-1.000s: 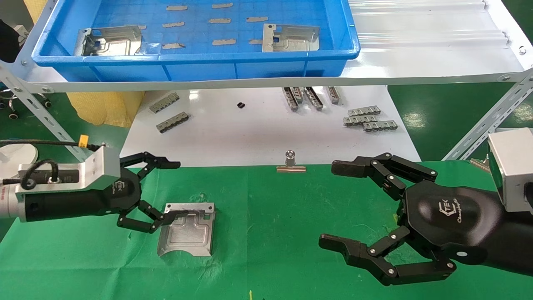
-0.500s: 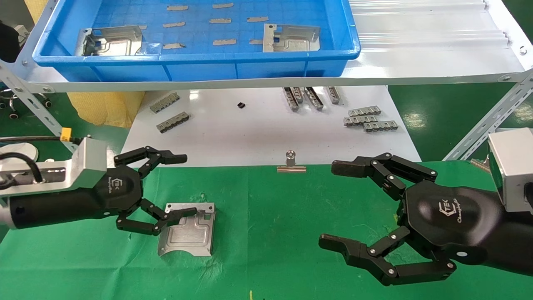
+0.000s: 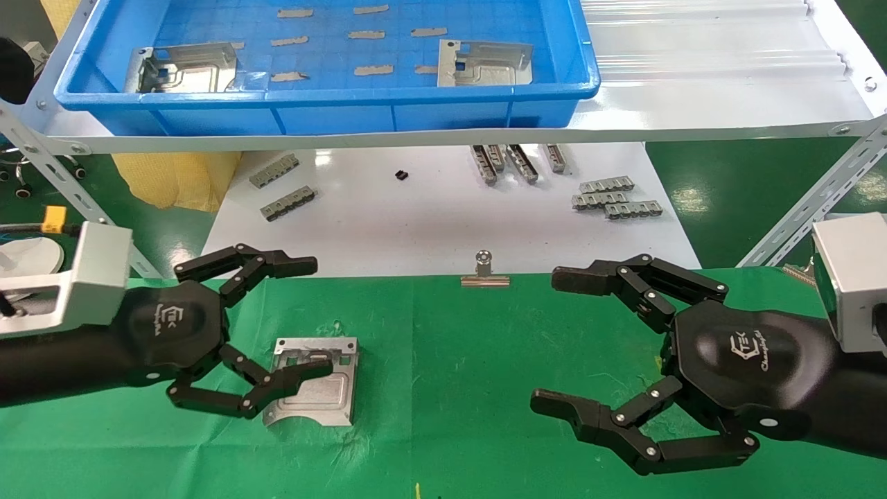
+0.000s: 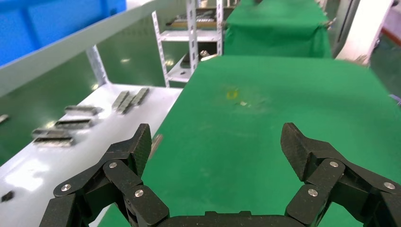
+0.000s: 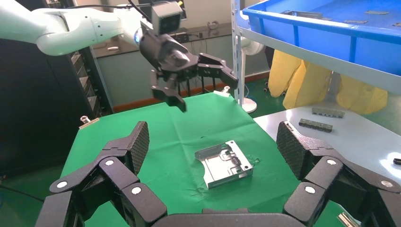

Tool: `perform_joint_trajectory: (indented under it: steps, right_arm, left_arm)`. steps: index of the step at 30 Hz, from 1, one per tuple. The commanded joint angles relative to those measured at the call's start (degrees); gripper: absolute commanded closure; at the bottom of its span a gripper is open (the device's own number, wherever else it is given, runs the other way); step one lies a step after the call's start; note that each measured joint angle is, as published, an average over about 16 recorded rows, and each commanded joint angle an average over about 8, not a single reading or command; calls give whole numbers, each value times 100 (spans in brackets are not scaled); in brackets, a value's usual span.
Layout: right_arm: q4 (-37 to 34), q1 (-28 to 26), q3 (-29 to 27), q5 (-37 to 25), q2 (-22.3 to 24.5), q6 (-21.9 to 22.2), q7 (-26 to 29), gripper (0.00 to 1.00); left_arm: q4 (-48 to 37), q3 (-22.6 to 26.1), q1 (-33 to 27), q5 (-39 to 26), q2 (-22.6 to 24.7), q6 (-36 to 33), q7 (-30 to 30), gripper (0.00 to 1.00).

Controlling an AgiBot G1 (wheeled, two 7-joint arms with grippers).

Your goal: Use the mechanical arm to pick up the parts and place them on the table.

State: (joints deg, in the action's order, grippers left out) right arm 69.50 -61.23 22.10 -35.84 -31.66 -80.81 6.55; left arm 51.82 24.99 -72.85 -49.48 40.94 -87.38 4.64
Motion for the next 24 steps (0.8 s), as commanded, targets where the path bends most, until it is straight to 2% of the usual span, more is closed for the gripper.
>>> perform_joint_trajectory:
  steps: [1, 17, 24]
  right_arm:
    - [0, 0, 0, 0, 0, 0, 0, 0]
    - [0, 0, 0, 0, 0, 1, 0, 0]
    - [-1, 1, 0, 1, 0, 2, 0, 0]
  left_arm:
    - [241, -99, 125, 84, -66, 19, -171, 0]
    - [2092, -863, 1087, 733, -569, 160, -1479, 0]
    - [2440, -1015, 1276, 872, -667, 187, -1661, 0]
